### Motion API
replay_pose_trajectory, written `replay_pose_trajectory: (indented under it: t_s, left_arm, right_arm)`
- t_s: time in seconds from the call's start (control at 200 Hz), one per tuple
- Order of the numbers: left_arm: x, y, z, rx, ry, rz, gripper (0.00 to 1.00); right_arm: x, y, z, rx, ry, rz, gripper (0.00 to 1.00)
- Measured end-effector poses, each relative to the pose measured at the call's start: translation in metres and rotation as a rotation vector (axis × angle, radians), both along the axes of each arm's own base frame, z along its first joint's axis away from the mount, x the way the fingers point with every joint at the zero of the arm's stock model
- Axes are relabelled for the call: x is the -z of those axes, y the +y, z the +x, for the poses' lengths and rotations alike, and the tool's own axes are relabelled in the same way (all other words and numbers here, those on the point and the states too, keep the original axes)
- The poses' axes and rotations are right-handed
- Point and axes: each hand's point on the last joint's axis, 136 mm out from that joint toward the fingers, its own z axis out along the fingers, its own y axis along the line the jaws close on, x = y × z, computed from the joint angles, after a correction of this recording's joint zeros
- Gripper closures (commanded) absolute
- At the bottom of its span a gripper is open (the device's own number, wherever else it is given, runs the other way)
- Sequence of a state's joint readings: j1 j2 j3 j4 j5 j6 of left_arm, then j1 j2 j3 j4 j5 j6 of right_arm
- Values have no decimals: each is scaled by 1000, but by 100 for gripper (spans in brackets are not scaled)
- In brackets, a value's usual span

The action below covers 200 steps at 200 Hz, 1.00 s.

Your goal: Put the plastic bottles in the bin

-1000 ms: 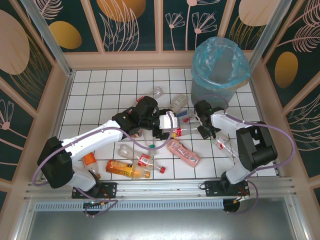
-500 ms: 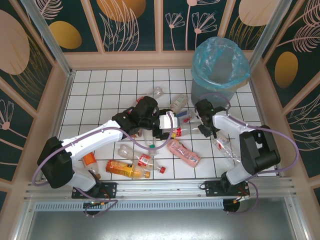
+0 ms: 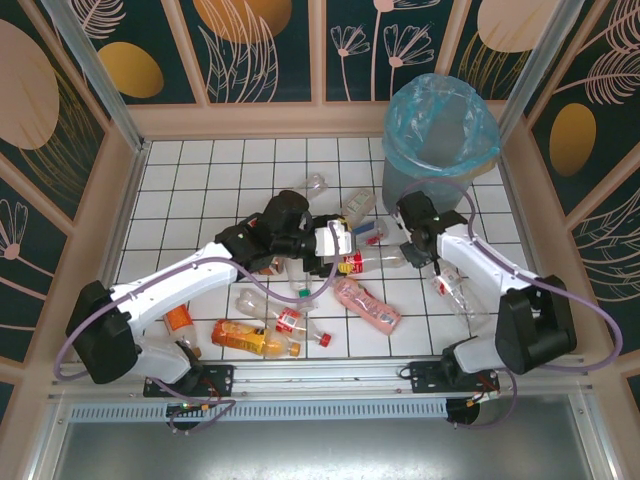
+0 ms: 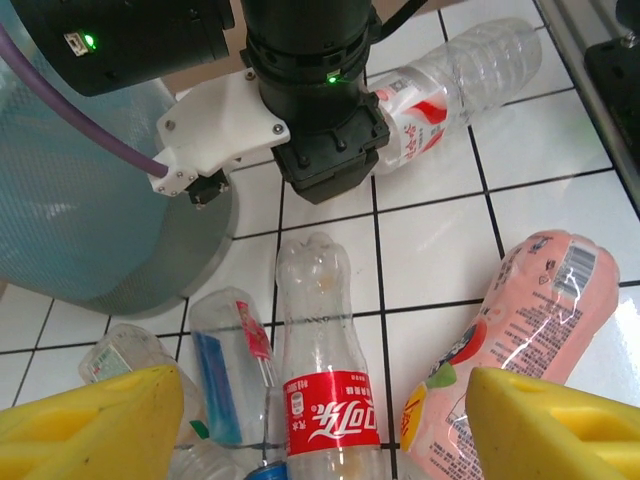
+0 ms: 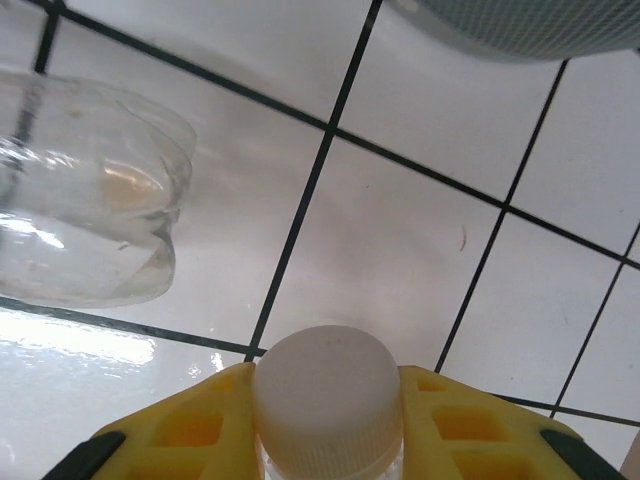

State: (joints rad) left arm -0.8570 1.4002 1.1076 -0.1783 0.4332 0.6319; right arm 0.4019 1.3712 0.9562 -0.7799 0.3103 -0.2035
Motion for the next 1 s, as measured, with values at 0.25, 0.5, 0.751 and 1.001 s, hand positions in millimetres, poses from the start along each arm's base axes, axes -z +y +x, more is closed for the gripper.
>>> replay_pose_trajectory:
  t_s: [0.25,0.5,0.751,1.001]
  left_arm:
    - [-32,-1,-3,3,-34,-86,25]
    - [-81,-2,1,-30,-94,-214,19]
    - [-145,4,22,-178,-131,-361,18]
    - [-208,31,34,-354,-147,-535,17]
  right_arm:
    - [-55,17,2,-22,-124,103,88]
    - [-135,53,3,-96,-279,266,89]
    - [-209,114,-11,-265,-369,487,88]
    - [-342,153,8,-398,-654,696,88]
